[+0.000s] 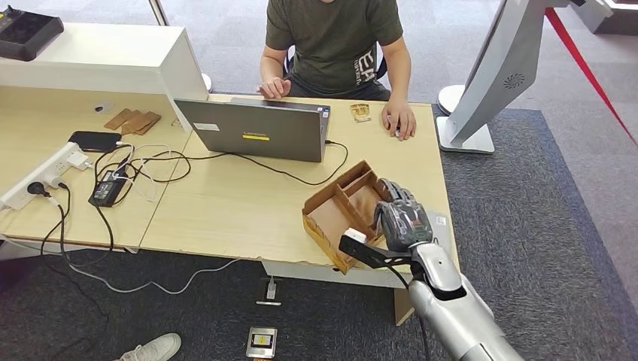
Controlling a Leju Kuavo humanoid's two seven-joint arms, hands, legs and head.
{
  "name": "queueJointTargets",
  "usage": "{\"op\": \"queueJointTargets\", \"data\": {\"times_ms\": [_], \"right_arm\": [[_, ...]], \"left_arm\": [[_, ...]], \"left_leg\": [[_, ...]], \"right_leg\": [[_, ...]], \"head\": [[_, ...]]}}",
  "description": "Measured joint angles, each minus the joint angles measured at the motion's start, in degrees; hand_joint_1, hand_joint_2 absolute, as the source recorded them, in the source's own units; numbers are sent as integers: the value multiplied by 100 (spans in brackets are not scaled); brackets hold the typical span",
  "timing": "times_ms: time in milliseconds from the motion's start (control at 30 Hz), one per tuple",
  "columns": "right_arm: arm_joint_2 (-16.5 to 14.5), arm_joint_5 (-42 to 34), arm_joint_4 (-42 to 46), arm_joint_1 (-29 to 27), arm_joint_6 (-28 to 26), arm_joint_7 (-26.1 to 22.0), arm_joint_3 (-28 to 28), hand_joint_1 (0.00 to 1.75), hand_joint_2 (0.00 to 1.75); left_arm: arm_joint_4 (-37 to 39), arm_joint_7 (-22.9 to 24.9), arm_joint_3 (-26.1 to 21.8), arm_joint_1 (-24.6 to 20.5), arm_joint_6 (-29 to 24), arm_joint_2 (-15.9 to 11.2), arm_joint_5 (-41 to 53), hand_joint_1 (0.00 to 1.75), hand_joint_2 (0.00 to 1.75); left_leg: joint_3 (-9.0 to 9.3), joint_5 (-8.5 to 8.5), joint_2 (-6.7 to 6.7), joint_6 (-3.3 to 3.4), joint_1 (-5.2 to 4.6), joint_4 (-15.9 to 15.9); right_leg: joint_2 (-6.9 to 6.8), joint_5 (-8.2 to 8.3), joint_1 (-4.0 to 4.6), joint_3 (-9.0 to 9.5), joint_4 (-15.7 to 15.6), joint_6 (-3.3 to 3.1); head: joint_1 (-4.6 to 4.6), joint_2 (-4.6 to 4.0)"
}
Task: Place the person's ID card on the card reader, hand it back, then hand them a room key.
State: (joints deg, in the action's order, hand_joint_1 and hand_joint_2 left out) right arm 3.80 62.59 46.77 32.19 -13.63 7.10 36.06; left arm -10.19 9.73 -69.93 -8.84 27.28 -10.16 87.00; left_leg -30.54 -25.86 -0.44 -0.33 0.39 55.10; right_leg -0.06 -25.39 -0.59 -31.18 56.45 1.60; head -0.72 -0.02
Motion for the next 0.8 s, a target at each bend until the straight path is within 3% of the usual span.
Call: {"op": "queueJointTargets", "data": {"times_ms": [433,633,800], "right_arm": [[125,-34,674,267,30,146,-27,175,175],[134,-146,719,354,-19,24,-41,175,175],[97,-661,624,587,-133,-220,-47,175,175]], "left_arm": [[0,-68,-4,4,0,0,19,0,175],[0,-68,-5,3,0,0,23,0,175],[0,-73,-5,1,0,0,31,0,175]], "left_leg": [[1,0,0,0,0,0],[0,0,0,0,0,0],[0,0,0,0,0,0]], "right_leg": [[0,0,0,0,-1,0],[0,0,0,1,0,0],[0,0,0,0,0,0]], "head": [[0,0],[0,0],[0,0]]}}
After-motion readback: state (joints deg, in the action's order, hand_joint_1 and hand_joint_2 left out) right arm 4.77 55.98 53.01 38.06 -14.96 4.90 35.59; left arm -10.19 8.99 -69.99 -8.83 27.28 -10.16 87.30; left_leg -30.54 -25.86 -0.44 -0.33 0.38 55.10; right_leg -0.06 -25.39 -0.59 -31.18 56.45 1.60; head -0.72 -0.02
